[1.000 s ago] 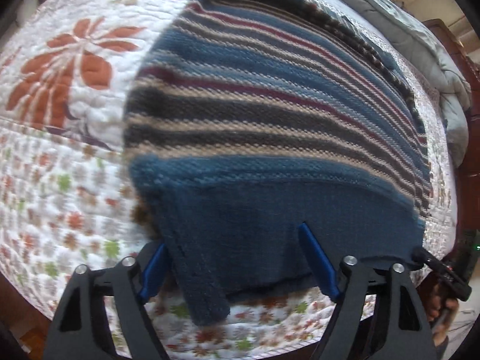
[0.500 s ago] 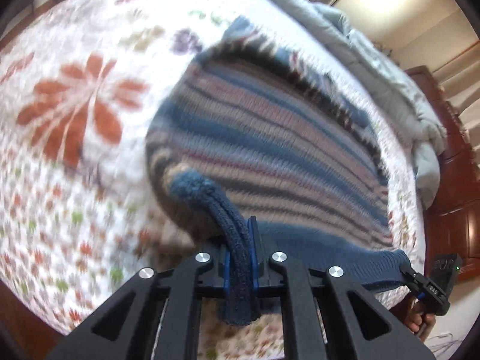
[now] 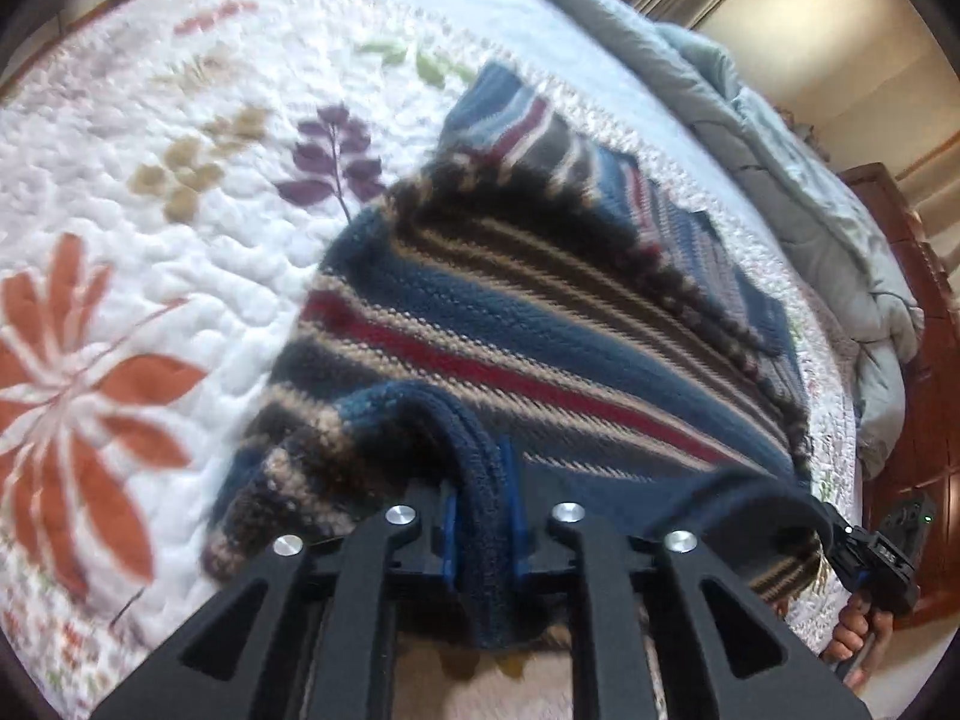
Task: Fold small clothes
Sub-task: 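Lift the hem and fold it toward the collar, then open both grippers, then grasp the folded hem ribbing again with both grippers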
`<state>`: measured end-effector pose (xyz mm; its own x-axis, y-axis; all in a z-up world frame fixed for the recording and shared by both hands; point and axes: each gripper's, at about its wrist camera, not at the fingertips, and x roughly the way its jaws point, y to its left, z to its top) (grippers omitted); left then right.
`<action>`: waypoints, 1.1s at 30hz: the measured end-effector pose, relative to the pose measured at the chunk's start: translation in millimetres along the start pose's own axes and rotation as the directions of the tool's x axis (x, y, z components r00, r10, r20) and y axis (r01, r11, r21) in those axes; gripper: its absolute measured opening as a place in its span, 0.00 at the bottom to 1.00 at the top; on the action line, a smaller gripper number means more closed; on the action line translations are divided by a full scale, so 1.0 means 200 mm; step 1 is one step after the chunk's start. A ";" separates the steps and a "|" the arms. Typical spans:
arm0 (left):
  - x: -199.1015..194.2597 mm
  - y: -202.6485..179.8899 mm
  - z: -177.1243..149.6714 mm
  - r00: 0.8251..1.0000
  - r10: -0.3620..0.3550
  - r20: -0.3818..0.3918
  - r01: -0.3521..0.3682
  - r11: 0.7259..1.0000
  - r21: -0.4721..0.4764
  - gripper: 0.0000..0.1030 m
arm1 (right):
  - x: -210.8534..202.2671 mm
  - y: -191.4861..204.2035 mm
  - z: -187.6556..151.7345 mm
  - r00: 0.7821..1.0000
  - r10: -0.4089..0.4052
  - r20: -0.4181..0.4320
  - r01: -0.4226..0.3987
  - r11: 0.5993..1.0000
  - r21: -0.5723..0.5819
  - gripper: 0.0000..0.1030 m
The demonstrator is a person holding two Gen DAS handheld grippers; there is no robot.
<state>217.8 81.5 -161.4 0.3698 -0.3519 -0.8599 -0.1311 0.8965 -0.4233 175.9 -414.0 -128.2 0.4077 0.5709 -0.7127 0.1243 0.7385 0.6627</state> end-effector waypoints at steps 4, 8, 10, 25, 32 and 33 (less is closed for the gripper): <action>0.03 0.08 0.05 0.994 -0.098 -0.043 0.094 0.993 -0.076 0.20 | 0.07 -0.09 0.03 0.999 0.023 -0.033 -0.021 0.998 0.060 0.18; -0.10 0.16 0.05 0.995 -0.099 0.014 0.100 0.992 -0.079 0.33 | -0.05 -0.13 0.02 0.999 0.040 0.020 -0.041 0.998 0.056 0.57; -0.19 0.19 0.05 0.996 -0.054 0.067 0.058 0.996 -0.068 0.37 | -0.15 -0.14 0.03 0.998 -0.017 0.064 0.015 0.999 0.034 0.60; -0.18 -0.15 0.08 0.962 0.228 0.152 -0.269 0.887 0.374 0.60 | -0.03 0.24 0.08 0.976 -0.218 -0.019 0.194 0.901 -0.388 0.64; 0.02 -0.22 0.13 0.964 0.249 0.095 -0.263 0.835 0.484 0.61 | 0.13 0.20 0.15 0.966 -0.246 -0.077 0.199 0.900 -0.387 0.65; 0.04 -0.24 0.14 0.966 0.242 0.087 -0.254 0.833 0.491 0.61 | 0.15 0.20 0.16 0.965 -0.249 -0.083 0.200 0.902 -0.384 0.65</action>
<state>251.7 44.2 -139.7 0.4059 -0.0992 -0.9085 0.2491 0.9685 0.0056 221.9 -379.3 -115.8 0.2872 0.3968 -0.8718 -0.1536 0.9174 0.3670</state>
